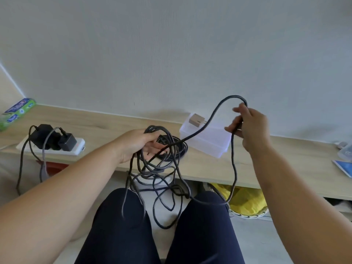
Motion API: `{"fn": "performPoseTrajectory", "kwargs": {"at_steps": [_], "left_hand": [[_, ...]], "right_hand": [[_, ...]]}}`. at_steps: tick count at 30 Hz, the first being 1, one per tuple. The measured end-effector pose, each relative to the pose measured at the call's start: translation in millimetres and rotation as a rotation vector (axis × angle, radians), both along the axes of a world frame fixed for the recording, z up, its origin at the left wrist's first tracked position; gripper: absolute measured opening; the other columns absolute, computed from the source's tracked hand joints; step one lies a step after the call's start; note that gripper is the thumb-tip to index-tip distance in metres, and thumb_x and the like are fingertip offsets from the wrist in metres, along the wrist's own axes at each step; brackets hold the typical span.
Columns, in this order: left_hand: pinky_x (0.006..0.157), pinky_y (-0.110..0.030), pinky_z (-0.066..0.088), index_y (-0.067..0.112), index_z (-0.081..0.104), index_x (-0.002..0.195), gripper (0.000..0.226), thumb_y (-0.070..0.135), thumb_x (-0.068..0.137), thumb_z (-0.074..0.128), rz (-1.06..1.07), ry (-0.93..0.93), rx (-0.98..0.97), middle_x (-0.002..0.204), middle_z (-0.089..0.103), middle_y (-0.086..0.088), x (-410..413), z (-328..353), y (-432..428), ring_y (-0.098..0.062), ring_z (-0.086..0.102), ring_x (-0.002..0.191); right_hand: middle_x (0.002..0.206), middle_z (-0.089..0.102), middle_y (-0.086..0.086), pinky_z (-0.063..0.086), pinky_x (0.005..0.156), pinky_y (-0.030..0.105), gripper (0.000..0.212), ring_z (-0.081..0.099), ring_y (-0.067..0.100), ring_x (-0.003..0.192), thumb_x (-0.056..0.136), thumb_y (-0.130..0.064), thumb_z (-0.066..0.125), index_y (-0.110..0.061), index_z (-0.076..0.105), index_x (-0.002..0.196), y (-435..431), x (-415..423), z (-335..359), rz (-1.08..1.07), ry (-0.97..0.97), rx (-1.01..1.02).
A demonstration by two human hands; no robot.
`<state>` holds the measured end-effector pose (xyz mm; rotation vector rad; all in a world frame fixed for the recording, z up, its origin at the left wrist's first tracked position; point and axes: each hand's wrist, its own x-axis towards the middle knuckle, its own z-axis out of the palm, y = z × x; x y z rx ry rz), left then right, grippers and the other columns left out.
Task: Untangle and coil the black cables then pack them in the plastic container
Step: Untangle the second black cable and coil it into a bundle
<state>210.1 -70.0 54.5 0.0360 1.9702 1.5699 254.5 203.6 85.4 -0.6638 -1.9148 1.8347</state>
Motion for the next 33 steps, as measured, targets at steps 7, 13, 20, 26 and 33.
{"fn": "performPoseTrajectory", "kwargs": {"at_steps": [7,13,20,26,33], "left_hand": [[0.049,-0.028,0.054,0.004,0.05,0.085,0.026,0.025,0.1,0.046,0.104,0.059,-0.147,0.066,0.071,-0.013,-1.1,3.0,8.3,-0.02,0.064,0.052],[0.056,-0.031,0.05,0.005,0.049,0.08,0.028,0.022,0.101,0.042,0.143,0.031,-0.147,0.059,0.069,-0.01,1.3,3.7,27.5,-0.026,0.065,0.059],[0.074,-0.045,0.058,0.006,0.055,0.087,0.021,0.024,0.097,0.053,0.033,0.047,-0.024,0.075,0.072,-0.017,3.5,16.5,31.5,-0.034,0.071,0.076],[0.075,-0.036,0.055,0.008,0.06,0.097,0.025,0.029,0.099,0.046,-0.058,0.036,0.004,0.079,0.074,-0.013,2.5,5.7,11.8,-0.022,0.071,0.071],[0.053,-0.027,0.054,0.006,0.05,0.083,0.025,0.026,0.098,0.048,0.046,-0.035,0.035,0.07,0.071,-0.015,7.6,-15.1,-8.8,-0.02,0.067,0.052]], "right_hand": [[0.142,0.039,0.022,0.041,0.096,0.042,0.058,0.049,0.032,0.117,0.096,-0.025,0.053,0.002,0.03,0.142,-6.3,0.8,-49.8,0.239,-0.529,0.59],[0.16,0.001,0.003,0.001,0.115,0.033,0.074,-0.004,0.023,0.146,0.092,-0.025,0.056,-0.016,0.013,0.151,-54.1,17.0,-41.1,0.397,-0.179,1.185],[0.121,0.062,0.002,0.044,0.094,0.031,0.062,0.057,0.02,0.109,0.09,-0.044,0.058,-0.028,0.033,0.144,-89.4,12.9,-32.2,0.695,-0.21,1.285],[0.055,0.056,-0.027,0.037,0.06,0.005,0.009,0.051,-0.008,0.055,0.087,-0.017,0.066,-0.017,0.074,0.087,-58.2,8.8,2.6,0.397,0.161,0.683],[0.064,0.053,-0.005,0.035,0.057,0.029,0.025,0.042,0.012,0.055,0.095,-0.03,0.05,-0.012,0.066,0.097,9.0,2.3,-3.6,-0.014,-0.109,0.409]]}}
